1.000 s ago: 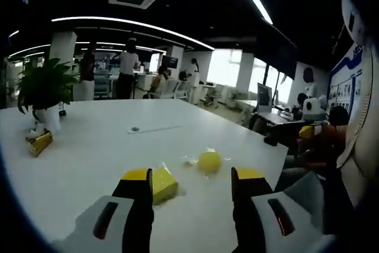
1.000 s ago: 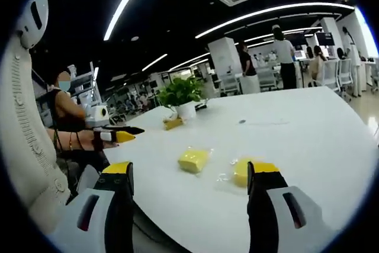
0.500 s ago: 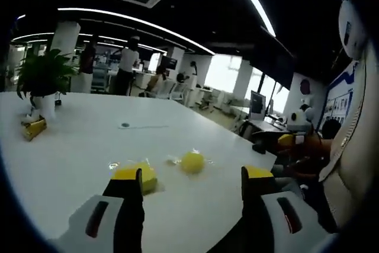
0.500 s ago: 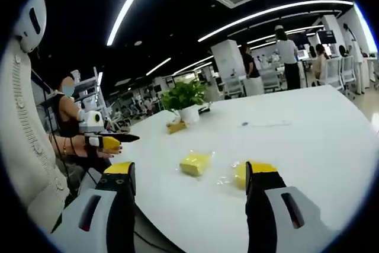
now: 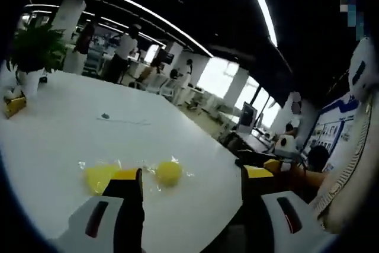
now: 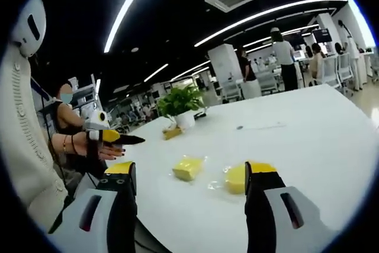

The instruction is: Compare the silicone blocks by pressing each to a similar depth, holding the contact briefly, and releasing to observe deformation and rebound differences across the visible hardness samples.

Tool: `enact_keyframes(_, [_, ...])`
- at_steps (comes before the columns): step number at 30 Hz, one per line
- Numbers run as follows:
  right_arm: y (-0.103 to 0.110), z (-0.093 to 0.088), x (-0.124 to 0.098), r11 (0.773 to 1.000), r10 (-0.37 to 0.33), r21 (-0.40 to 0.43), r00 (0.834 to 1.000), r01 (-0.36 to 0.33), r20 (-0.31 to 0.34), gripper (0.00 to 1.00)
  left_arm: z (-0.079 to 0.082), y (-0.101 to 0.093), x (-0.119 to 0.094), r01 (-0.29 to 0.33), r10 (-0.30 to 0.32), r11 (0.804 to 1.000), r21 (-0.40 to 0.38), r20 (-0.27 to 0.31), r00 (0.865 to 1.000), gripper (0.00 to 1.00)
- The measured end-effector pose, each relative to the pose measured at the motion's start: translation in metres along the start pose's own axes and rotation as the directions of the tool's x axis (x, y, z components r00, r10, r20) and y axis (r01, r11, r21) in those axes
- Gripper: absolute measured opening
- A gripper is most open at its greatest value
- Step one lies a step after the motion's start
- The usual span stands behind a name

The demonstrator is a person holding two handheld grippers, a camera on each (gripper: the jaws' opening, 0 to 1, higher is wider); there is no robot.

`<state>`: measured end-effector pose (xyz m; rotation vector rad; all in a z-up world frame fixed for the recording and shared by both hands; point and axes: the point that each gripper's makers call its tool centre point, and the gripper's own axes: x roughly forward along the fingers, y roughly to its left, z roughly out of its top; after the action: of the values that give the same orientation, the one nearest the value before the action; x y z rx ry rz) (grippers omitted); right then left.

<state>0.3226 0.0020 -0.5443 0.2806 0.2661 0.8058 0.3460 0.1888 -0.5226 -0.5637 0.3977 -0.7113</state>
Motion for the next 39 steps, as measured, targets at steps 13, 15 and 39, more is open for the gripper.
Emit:
enact_keyframes(13, [-0.028, -0.010, 0.009, 0.999, -0.005, 0.047, 1.000, 0.006, -0.022, 0.68, -0.026, 0.057, 0.076, -0.108, 0.083, 0.930, -0.351, -0.086, 0.993, 0.70])
enact_keyframes(15, [-0.031, -0.012, 0.011, 0.998, -0.005, 0.055, 1.000, 0.007, -0.029, 0.68, -0.034, 0.064, 0.086, -0.131, 0.091, 0.923, -0.362, -0.125, 0.988, 0.70])
enact_keyframes(39, [-0.065, -0.040, 0.032, 0.991, -0.010, 0.132, 0.995, 0.024, -0.103, 0.62, -0.080, 0.130, 0.183, -0.295, 0.185, 0.654, -0.697, -0.231, 0.955, 0.76])
